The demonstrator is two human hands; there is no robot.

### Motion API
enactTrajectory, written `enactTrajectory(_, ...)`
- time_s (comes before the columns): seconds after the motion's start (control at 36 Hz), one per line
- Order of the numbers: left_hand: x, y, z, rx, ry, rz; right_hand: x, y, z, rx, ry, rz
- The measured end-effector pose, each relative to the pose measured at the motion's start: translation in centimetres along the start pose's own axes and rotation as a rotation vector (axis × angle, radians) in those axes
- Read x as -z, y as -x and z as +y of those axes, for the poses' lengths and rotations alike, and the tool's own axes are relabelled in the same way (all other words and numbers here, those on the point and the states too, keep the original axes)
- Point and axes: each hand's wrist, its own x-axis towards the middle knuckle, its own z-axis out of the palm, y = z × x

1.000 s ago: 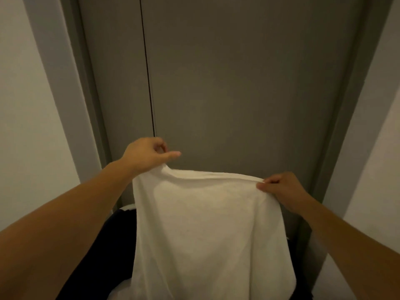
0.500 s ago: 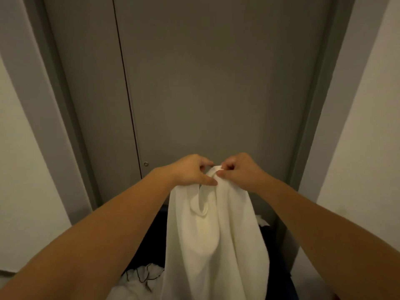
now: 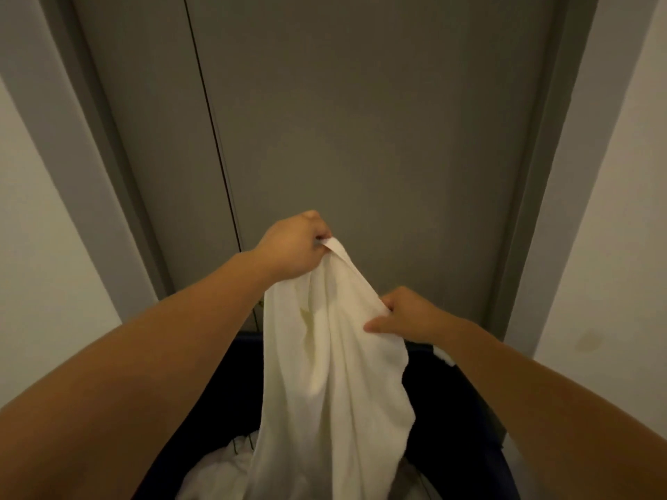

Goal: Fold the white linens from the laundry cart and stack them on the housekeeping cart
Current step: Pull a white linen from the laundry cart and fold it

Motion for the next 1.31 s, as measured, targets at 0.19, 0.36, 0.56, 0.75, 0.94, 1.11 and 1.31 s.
enactTrajectory(0.19, 2.6, 0.5, -3.3, 0.07, -0.157, 0.1, -2.0, -0.2, 3.7, -0.081, 0.049, -0.029)
enactTrajectory(0.36, 3.4, 1.3, -5.4, 0.136, -0.198, 0.144, -2.3, -0.3, 5.7, -0.094, 0.116, -0.013)
enactTrajectory(0.56, 3.9, 1.6, -7.6, 0.188, -0.222, 0.177, -2.0, -0.1, 8.2, -0.136, 0.081, -0.122)
enactTrajectory(0.75, 3.0, 2.2, -9.4, 0.221, -0.232, 0.153, -0.6, 0.0, 8.0, -0.102, 0.168, -0.176)
enactTrajectory(0.94, 2.5, 2.9, -10.5, 0.271, -0.241, 0.151, 0.6, -0.2, 8.3, -0.059, 0.338, -0.214)
enactTrajectory(1.11, 2.8, 3.4, -10.8, 0.299, -0.234, 0.175, 1.5, 0.1, 8.9, -0.094, 0.441, -0.177)
enactTrajectory(1.31, 2.7, 4.0, -11.2, 0.344, -0.25, 0.146, 3.0, 0.4, 9.9, -0.044, 0.369, -0.026)
